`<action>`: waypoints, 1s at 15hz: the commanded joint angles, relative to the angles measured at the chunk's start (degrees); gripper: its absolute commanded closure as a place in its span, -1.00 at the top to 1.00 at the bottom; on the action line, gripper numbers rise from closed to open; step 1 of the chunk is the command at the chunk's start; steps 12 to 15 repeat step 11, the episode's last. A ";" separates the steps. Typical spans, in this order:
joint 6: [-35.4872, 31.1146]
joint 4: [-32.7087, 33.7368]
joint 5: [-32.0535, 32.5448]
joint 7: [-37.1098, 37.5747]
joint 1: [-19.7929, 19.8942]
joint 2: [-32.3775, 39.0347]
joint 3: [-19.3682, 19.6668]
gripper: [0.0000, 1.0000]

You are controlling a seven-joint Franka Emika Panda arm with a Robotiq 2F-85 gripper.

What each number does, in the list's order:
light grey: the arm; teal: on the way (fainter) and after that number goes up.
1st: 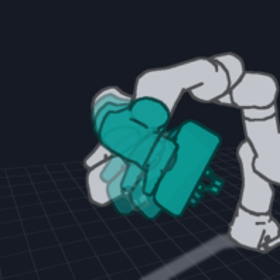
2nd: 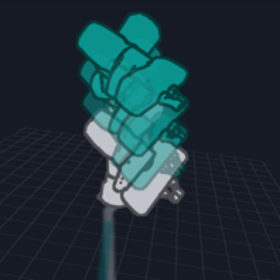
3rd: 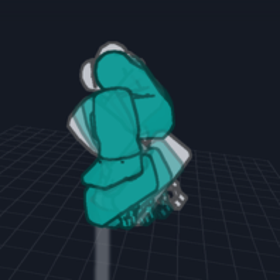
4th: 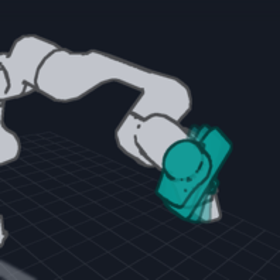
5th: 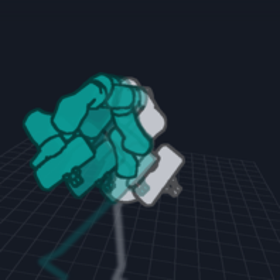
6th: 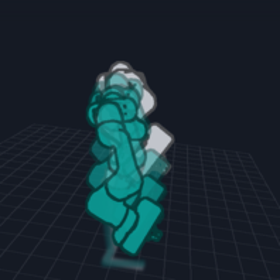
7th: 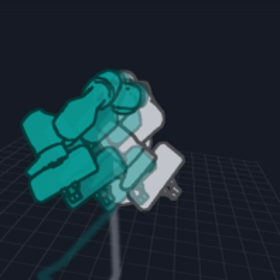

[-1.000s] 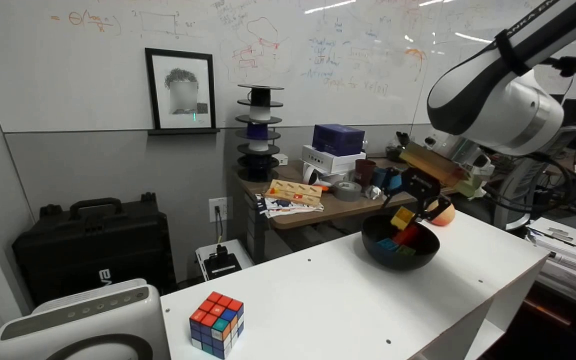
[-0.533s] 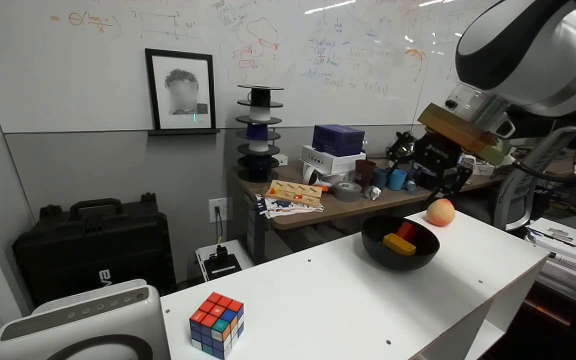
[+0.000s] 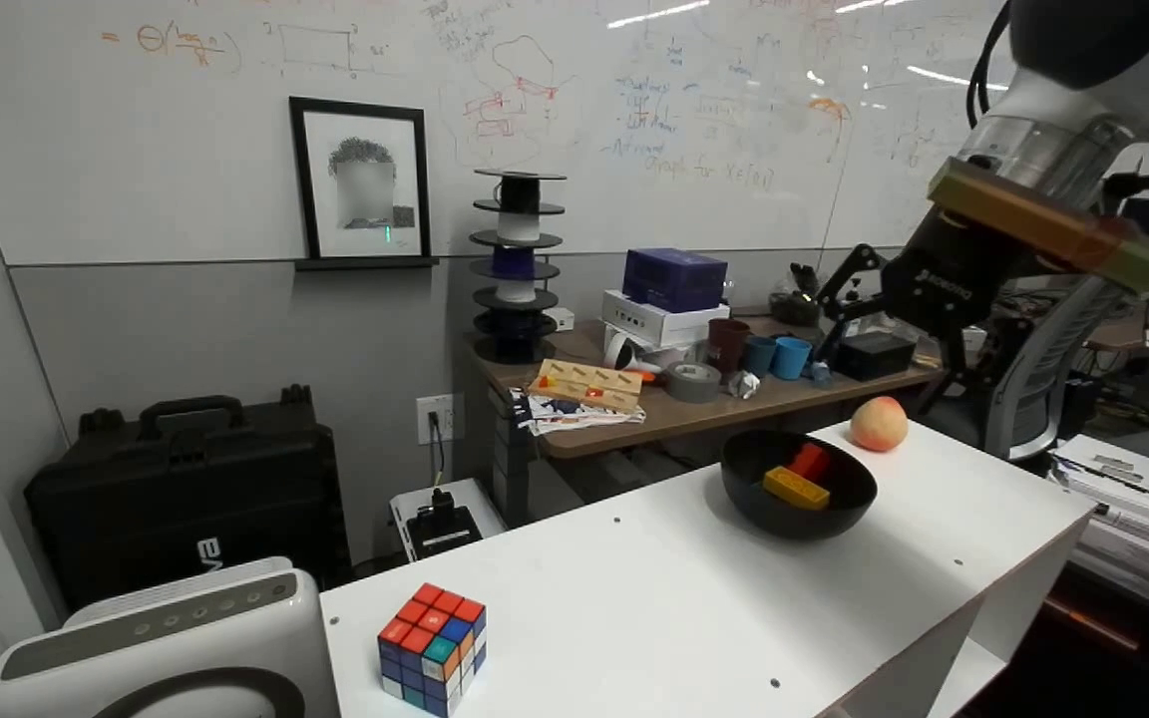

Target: Pick up the building block toys from the top of the cabinet and put them in the black bowl.

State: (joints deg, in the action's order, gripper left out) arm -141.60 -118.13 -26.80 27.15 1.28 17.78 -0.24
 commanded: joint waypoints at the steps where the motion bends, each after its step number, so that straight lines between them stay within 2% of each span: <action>1: 8.66 -8.52 0.99 -6.70 -0.44 -11.90 -1.20 1.00; 3: 13.91 -11.14 2.51 -9.86 -0.98 -16.52 -1.41 1.00; 6: 19.26 -17.61 1.46 -18.22 -1.37 -25.25 -1.52 1.00; 7: 17.57 -11.80 1.85 -13.47 -1.39 -18.08 -1.17 1.00; 10: 19.05 -16.25 1.89 -16.56 -1.50 -23.55 -1.12 1.00; 15: 19.05 -16.80 1.89 -16.85 -1.51 -24.09 -1.12 1.00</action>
